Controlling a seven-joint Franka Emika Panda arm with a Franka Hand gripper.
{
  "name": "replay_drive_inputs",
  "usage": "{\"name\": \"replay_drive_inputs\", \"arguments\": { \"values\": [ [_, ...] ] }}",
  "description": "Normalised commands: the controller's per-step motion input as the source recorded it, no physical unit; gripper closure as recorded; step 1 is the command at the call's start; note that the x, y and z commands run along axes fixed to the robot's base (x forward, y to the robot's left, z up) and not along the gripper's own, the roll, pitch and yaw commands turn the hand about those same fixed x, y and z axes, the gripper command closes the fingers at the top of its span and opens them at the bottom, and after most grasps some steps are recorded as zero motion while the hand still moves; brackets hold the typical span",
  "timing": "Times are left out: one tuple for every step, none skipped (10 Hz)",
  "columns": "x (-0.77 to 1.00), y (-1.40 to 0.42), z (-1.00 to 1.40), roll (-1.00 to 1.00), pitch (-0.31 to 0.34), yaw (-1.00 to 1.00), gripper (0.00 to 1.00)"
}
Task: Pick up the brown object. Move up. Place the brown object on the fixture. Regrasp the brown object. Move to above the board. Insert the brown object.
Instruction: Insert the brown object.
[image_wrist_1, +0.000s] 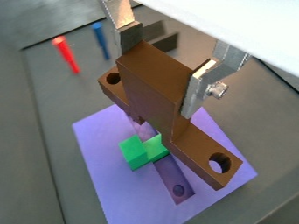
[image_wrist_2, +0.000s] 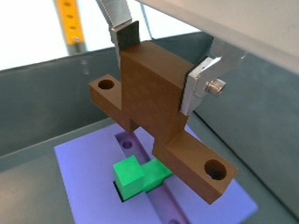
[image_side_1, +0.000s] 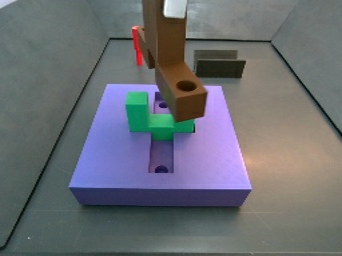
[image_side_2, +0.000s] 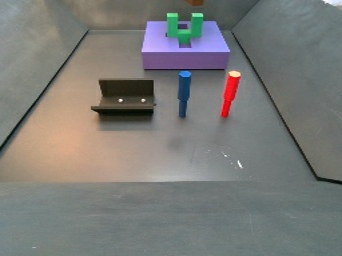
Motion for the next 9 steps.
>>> {"name": "replay_drive_inputs", "arguments": {
  "values": [
    [0.01,0.0,-0.23,0.23,0.0,-0.89,1.0],
    [0.04,0.0,-0.13,0.24,0.0,-0.84,1.0],
    [0.11,0.0,-0.15,0.19,0.0,-0.8,1.0],
    [0.0,0.0,-0.25,0.08,0.0,-0.7,1.0],
    [0.0,0.04,-0.27,-0.07,-0.036,-0.29,1.0],
    [0.0,0.07,-0.32,-0.11,-0.043,-0.23,1.0],
    [0.0,0.07,-0.39,-0.18,-0.096,-0.07,1.0],
    [0.0,0.1,-0.38,-0.22,-0.116,0.0,1.0],
    [0.0,0.1,-0.38,-0.25,-0.117,0.0,1.0]
  ]
}}
